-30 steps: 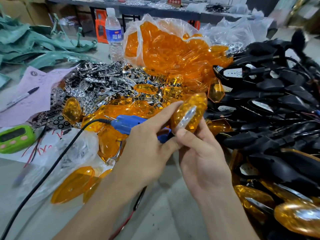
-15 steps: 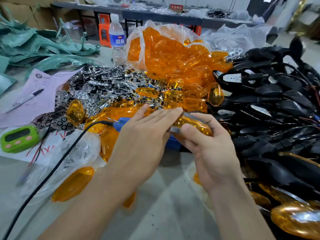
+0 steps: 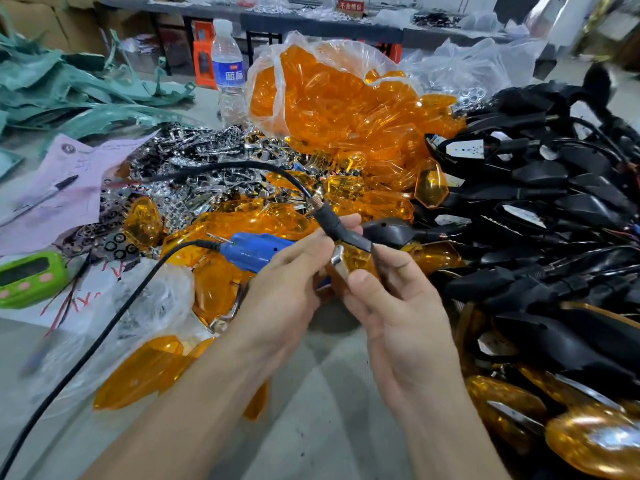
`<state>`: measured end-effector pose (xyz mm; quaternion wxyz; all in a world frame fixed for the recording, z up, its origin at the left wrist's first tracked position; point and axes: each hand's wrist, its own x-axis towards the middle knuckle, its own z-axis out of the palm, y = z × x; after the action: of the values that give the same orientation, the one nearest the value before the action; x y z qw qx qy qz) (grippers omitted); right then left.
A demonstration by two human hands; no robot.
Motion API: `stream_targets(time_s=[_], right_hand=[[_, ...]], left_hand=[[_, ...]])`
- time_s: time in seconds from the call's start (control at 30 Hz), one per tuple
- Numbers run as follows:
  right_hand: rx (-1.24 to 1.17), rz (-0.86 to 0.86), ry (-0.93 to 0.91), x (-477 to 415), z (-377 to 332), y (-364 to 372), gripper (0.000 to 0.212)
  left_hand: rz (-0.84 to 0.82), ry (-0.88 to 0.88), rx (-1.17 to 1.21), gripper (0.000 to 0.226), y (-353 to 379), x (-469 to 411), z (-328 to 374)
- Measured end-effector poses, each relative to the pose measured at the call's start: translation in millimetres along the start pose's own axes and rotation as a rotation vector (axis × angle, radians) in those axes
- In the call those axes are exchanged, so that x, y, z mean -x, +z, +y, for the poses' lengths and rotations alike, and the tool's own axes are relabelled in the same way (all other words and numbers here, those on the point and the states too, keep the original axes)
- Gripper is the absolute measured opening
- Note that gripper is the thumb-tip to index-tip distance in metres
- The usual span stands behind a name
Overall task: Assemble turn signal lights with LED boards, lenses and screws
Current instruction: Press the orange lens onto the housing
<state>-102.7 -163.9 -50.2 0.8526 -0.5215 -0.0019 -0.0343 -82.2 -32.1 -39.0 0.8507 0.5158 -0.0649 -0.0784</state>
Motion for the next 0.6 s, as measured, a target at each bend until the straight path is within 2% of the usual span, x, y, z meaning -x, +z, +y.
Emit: stream_targets(time_s=[0.1, 0.2, 0.3, 0.47, 0.6], right_hand=[[0.247, -0.094, -0.059, 1.2, 4.7, 2.3, 0.035], [0.361, -0.151, -0.114, -0.2, 7.6, 7.3, 0.039], [0.365, -0.17, -0.162, 0.2, 9.0, 11.7, 0.049], [0.313, -0.113, -0.252, 1.8, 14.1, 19.6, 0.046], [0.316, -0.12, -0.259, 1.3, 11.3, 24.1, 0.048]], left_hand=[[0.024, 0.003, -0.007, 0.034, -7.5, 2.3, 1.9], [0.004, -0.027, 0.029, 0.032, -10.6, 3.6, 5.5], [0.021, -0.048, 0.035, 0.034, -10.9, 1.6, 5.5], [0.154, -0.087, 0.035, 0.036, -0.7, 0.4, 0.5], [0.234, -0.196, 0.056, 0.064, 4.5, 4.7, -2.9]])
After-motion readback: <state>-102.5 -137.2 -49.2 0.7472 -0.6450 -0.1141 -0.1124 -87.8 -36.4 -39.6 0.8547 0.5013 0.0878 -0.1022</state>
